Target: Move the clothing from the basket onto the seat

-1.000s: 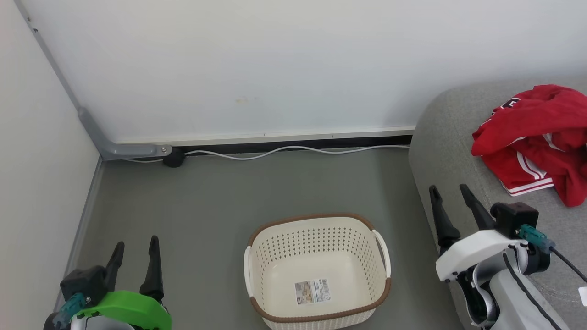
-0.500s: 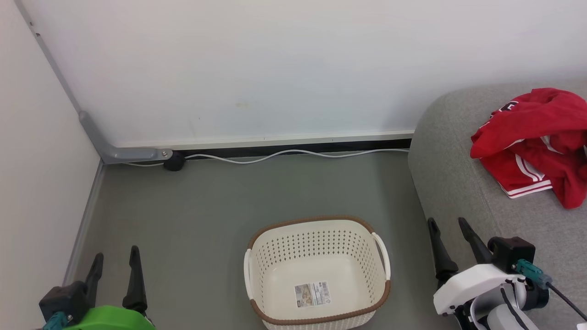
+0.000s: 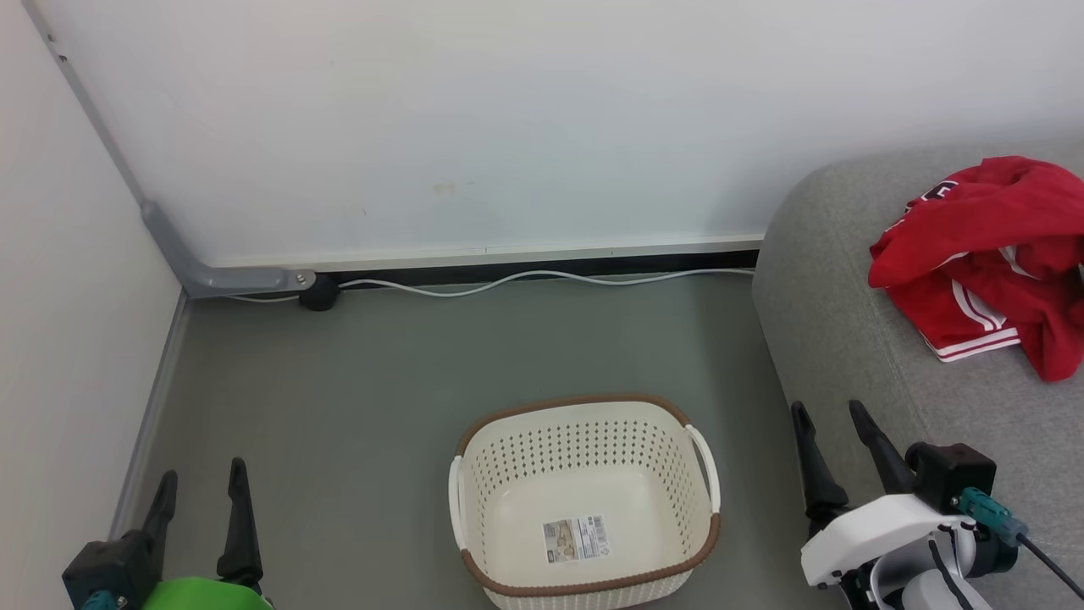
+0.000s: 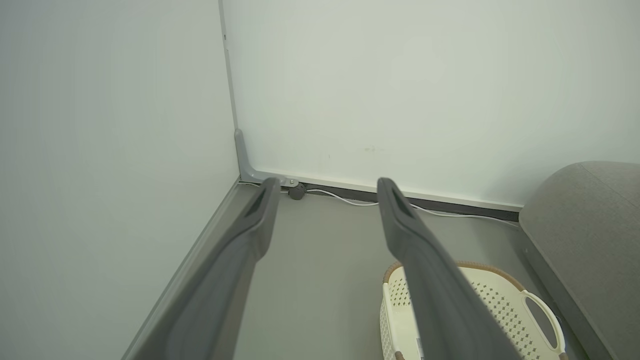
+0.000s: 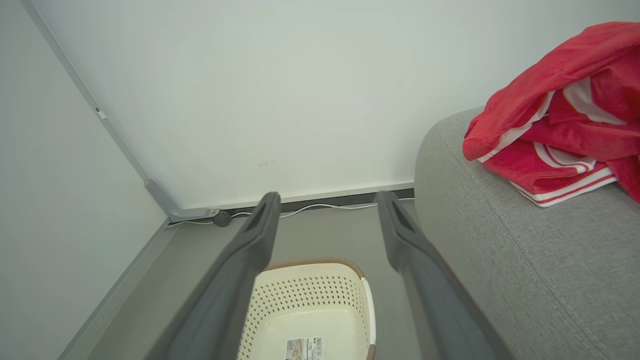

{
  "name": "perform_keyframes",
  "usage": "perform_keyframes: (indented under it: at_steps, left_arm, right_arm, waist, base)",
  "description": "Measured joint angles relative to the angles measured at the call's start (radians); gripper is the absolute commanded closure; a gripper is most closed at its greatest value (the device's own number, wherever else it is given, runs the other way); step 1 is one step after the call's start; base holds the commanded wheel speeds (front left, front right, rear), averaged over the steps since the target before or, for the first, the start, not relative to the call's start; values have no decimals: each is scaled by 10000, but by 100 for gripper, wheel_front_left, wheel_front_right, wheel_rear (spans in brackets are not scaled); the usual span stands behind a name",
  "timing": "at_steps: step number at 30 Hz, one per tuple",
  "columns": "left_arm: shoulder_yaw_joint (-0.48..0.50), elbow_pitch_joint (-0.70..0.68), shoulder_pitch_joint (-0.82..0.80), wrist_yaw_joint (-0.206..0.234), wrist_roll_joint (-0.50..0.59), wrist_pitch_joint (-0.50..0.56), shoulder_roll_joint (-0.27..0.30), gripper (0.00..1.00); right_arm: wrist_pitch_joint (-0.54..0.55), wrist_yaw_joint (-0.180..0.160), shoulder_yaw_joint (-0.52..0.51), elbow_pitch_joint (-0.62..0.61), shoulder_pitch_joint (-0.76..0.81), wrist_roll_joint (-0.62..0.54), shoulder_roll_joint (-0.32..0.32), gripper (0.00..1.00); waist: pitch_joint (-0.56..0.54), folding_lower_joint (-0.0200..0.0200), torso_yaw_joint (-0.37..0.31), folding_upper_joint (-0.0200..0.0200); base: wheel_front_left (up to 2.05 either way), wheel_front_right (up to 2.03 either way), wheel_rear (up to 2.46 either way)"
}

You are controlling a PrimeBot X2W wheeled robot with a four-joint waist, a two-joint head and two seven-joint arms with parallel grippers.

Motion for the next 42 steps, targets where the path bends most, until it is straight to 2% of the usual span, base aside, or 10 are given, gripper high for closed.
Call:
perform_keyframes:
  at_steps: [28, 29, 36, 42]
  left_arm:
    - [211, -253, 241, -2, 318, 0, -226, 0]
    - [215, -276, 243, -13, 320, 0, -236, 100]
    - [17, 351, 370, -13, 224, 33, -658, 100]
    - [107, 395, 373, -105, -199, 198, -686, 100]
  right_arm:
    - [316, -176, -46, -821, 359, -17, -92, 0]
    - [322, -176, -46, -846, 365, -17, -92, 100]
    - [324, -163, 35, -267, 806, 23, 113, 100]
    - [414, -61, -90, -265, 818, 552, 144, 100]
  waist:
    - [104, 0, 186, 0]
    - [104, 0, 188, 0]
    - [106, 0, 189, 1]
    - [150, 0, 169, 0]
  base:
    - [0, 0, 0]
    - [0, 0, 0]
    - [0, 0, 0]
    - [0, 0, 0]
